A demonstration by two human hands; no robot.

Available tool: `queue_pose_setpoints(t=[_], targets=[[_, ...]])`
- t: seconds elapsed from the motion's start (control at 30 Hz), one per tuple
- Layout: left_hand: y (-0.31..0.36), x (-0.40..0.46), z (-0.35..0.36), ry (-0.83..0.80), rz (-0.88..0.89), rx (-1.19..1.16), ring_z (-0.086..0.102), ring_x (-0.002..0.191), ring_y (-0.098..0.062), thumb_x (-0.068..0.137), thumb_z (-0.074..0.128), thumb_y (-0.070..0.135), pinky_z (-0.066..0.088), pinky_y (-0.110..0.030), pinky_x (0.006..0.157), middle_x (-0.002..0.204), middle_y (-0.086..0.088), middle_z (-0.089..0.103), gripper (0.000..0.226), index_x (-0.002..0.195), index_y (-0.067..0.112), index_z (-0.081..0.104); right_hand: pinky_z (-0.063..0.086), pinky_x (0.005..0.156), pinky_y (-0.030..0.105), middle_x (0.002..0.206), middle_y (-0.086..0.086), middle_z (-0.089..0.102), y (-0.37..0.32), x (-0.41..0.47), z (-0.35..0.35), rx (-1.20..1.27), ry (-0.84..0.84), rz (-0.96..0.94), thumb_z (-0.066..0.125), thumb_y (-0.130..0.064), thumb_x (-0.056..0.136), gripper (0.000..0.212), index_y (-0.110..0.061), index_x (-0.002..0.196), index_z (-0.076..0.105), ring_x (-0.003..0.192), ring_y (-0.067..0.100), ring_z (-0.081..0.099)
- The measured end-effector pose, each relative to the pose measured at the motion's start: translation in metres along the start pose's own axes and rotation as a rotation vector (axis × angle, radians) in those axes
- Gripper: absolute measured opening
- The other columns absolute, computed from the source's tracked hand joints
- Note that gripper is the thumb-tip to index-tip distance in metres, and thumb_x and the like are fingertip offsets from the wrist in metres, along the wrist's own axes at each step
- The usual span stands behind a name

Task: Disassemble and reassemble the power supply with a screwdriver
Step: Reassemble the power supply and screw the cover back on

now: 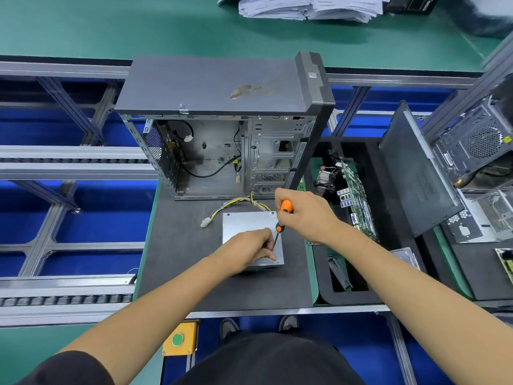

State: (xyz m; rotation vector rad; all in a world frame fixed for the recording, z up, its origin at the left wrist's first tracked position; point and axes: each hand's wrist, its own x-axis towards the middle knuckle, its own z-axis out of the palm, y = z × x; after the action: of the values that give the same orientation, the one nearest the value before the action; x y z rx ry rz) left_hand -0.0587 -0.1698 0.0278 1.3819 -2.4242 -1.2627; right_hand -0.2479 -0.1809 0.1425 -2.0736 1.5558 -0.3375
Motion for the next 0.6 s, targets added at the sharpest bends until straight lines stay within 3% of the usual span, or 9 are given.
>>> queue_pose_setpoints(t=[0.27, 0.33, 0.4, 0.53, 0.6], targets=[[-0.001, 0.004, 0.011, 0.089, 0.124, -0.034, 0.057, 0.078, -0.006, 0.088, 0.075, 0.031, 0.042, -0.017, 0.073, 0.082, 0.015, 0.064, 0.023, 0.083, 0.031, 0.052, 0.039, 0.058, 0.030, 0.066, -0.007, 0.059, 0.010, -0.006, -0.003, -0.004, -0.013, -0.066, 0.052, -0.033, 0.074, 0.008, -0.033, 0.078, 0.045, 0.064, 0.016, 0.050], [-0.001, 0.003, 0.019, 0.166, 0.162, 0.005, 0.050, 0.077, -0.002, 0.087, 0.076, 0.031, 0.030, -0.012, 0.084, 0.077, 0.020, 0.059, 0.022, 0.082, 0.027, 0.056, 0.038, 0.056, 0.029, 0.067, -0.013, 0.058, 0.013, -0.008, -0.003, -0.042, -0.029, -0.105, 0.051, -0.034, 0.072, 0.008, -0.035, 0.078, 0.045, 0.063, 0.014, 0.049], [0.000, 0.003, 0.027, 0.249, 0.173, 0.062, 0.046, 0.081, -0.002, 0.084, 0.078, 0.036, 0.020, -0.018, 0.091, 0.077, 0.023, 0.056, 0.023, 0.082, 0.028, 0.056, 0.038, 0.055, 0.029, 0.069, -0.015, 0.057, 0.014, -0.011, -0.002, -0.082, -0.040, -0.143, 0.048, -0.038, 0.070, 0.010, -0.037, 0.079, 0.044, 0.063, 0.013, 0.049], [-0.002, 0.000, 0.040, 0.381, 0.182, 0.153, 0.038, 0.107, 0.008, 0.077, 0.072, 0.055, 0.004, -0.018, 0.103, 0.088, 0.026, 0.058, 0.026, 0.083, 0.037, 0.053, 0.040, 0.056, 0.030, 0.062, -0.006, 0.054, 0.017, -0.015, 0.000, -0.127, -0.069, -0.200, 0.045, -0.041, 0.069, 0.014, -0.035, 0.082, 0.042, 0.061, 0.013, 0.049], [-0.002, -0.002, 0.044, 0.420, 0.163, 0.167, 0.033, 0.106, 0.006, 0.076, 0.073, 0.058, 0.001, -0.017, 0.103, 0.087, 0.024, 0.059, 0.028, 0.083, 0.040, 0.053, 0.040, 0.056, 0.030, 0.061, -0.006, 0.053, 0.018, -0.017, 0.000, -0.121, -0.071, -0.206, 0.045, -0.041, 0.069, 0.015, -0.035, 0.082, 0.042, 0.060, 0.013, 0.049]])
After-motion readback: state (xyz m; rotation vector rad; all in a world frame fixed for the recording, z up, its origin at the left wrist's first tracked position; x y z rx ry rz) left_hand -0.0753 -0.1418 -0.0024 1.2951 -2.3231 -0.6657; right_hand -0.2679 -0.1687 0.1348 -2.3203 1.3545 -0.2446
